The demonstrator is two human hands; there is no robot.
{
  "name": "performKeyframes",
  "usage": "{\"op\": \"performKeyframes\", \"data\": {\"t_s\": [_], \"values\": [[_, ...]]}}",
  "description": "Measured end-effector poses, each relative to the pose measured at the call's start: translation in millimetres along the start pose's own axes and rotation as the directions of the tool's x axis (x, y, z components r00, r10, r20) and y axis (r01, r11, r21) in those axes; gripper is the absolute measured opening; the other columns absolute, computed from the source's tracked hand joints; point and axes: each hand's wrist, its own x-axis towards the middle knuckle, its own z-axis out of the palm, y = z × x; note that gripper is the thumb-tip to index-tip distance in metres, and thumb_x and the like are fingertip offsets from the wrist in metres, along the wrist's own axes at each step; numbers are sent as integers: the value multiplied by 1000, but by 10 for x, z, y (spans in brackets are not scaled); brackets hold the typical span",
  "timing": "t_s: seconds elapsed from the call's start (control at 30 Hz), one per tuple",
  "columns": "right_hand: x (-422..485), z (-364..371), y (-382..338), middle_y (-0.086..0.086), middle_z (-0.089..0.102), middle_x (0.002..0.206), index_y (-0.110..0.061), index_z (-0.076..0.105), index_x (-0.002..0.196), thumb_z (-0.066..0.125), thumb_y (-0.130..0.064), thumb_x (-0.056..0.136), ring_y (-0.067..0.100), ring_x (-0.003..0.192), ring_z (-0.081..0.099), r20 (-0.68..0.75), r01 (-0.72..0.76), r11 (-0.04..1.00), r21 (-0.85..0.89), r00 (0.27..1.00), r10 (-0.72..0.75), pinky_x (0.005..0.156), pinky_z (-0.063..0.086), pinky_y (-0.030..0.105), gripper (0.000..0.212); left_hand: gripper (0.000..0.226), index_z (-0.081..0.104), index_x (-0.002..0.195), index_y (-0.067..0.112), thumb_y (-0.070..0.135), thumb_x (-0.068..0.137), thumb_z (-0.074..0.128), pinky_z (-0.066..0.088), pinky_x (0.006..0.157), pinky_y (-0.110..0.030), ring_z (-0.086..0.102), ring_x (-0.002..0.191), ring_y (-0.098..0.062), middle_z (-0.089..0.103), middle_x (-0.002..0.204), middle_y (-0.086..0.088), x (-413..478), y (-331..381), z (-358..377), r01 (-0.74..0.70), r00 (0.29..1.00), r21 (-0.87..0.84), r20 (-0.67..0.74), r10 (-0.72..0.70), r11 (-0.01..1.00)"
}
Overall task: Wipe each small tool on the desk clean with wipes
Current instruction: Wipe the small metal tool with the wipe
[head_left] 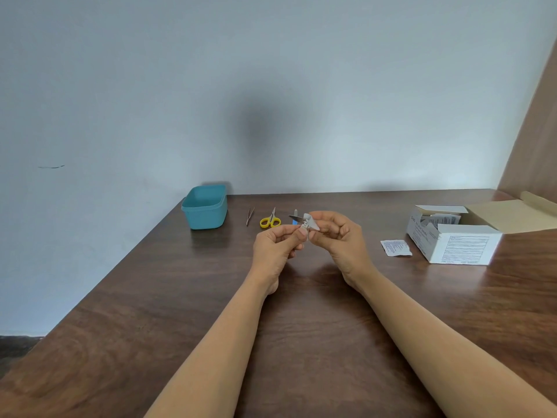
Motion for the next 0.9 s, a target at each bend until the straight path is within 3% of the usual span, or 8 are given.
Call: {"op": "performKeyframes", "data": {"t_s": [0.33, 0.63, 0.73, 0.9], "values": [[16, 4, 50, 4, 75, 85, -6, 71, 98, 62, -3, 89, 14, 83, 67, -52, 19, 1000, -17, 998, -20, 82, 52, 24, 13, 16, 74, 94, 5, 15, 81, 75, 43, 53, -16, 55, 57, -4, 68, 74, -5, -4, -9, 7, 2, 1000, 61, -4, -1, 998], [26, -15, 36, 2, 74, 75, -8, 72, 82, 71, 10, 75, 11, 73, 68, -77, 43, 999, -26, 996, -45, 71, 52, 21, 19, 17, 73, 97, 1, 12, 84, 72, 43, 52, -15, 55, 55, -3, 68, 72, -4, -19, 8, 13, -3, 1000, 98, 8, 2, 995], [23, -22, 35, 2, 75, 76, -12, 74, 83, 72, 7, 75, 11, 72, 68, -70, 39, 999, -35, 997, -41, 70, 51, 20, 20, 16, 73, 96, 2, 12, 84, 72, 44, 52, -15, 55, 55, -2, 69, 71, -2, -27, 19, 12, -7, 1000, 107, 14, 5, 994], [22, -18, 41, 10, 75, 88, -7, 75, 95, 72, 2, 77, 18, 83, 69, -44, 28, 998, -52, 999, -30, 83, 55, 29, 21, 16, 73, 96, 2, 13, 83, 73, 44, 51, -15, 57, 56, -4, 70, 72, -2, -28, 24, 13, 0, 1000, 112, 5, -1, 994]]}}
